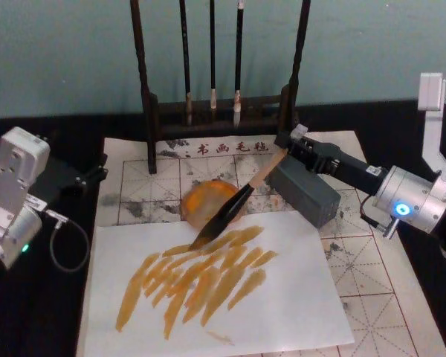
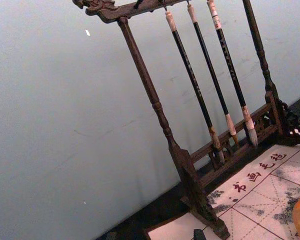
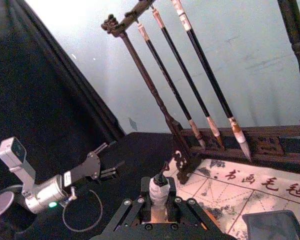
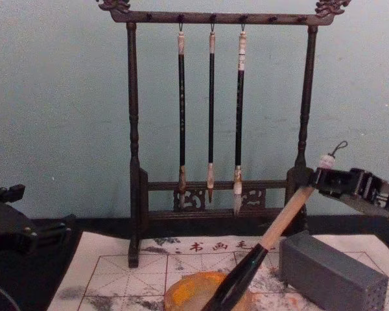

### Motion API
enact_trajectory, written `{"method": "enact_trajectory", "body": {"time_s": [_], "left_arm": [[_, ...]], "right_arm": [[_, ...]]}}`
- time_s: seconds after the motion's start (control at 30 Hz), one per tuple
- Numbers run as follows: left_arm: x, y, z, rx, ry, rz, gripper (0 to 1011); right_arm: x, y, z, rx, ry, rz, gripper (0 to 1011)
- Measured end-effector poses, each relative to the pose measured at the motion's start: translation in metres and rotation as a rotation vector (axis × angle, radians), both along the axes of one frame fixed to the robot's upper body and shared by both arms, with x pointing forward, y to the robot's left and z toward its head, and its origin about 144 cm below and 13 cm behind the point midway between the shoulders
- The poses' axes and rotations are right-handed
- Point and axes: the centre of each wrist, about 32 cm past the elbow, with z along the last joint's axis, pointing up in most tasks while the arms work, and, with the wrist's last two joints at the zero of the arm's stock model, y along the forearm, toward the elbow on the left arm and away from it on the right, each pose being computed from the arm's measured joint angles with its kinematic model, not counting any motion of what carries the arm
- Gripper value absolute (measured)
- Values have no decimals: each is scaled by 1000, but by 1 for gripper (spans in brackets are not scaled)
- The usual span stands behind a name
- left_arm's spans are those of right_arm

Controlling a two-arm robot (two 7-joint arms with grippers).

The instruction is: Pick up the brush from the inkstone, write on the paper, then place the brush back to its original position.

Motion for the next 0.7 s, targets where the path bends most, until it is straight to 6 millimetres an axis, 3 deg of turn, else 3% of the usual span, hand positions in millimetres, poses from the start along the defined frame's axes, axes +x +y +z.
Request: {"method": "enact_trajectory", "body": {"time_s": [0.7], "left_arm": [[0,0,0,0,0,0,1001]], "right_arm": [[0,2,3,87,39,-46,183]]}}
